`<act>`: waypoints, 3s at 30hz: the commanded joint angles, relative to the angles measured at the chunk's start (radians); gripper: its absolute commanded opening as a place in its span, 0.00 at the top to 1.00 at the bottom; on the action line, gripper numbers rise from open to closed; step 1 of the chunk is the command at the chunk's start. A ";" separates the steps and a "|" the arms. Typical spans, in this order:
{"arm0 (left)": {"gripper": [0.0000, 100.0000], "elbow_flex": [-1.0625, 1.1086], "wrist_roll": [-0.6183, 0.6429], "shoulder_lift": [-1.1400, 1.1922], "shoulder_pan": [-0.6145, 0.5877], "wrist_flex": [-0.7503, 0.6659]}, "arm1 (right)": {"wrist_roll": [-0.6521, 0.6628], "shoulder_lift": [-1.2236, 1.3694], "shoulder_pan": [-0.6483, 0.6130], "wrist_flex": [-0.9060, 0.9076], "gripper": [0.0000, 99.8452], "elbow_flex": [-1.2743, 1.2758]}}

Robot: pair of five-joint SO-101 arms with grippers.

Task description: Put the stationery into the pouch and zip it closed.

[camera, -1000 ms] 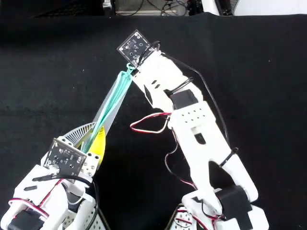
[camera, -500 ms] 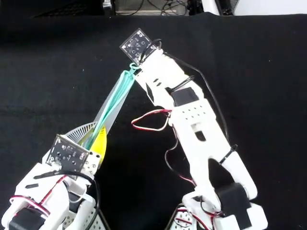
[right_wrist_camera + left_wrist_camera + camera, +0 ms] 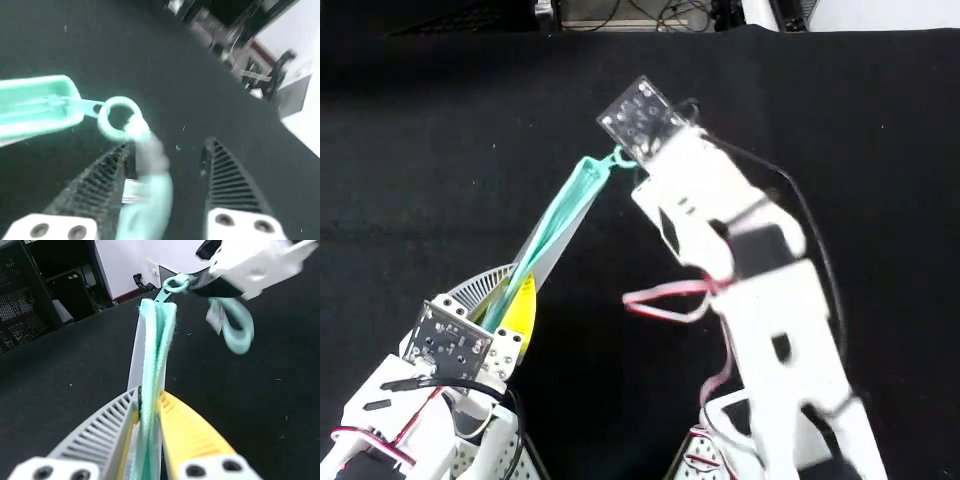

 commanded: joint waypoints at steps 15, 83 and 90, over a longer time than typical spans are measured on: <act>0.97 -0.524 -0.052 0.605 -0.311 0.063 | -0.201 -0.572 0.224 0.160 0.99 0.410; 0.95 -0.443 0.147 0.661 -0.493 0.203 | -0.301 -0.854 0.256 -0.347 0.99 1.231; 0.95 0.200 0.048 0.256 -0.601 -0.098 | -0.301 -0.851 0.255 -0.347 0.99 1.231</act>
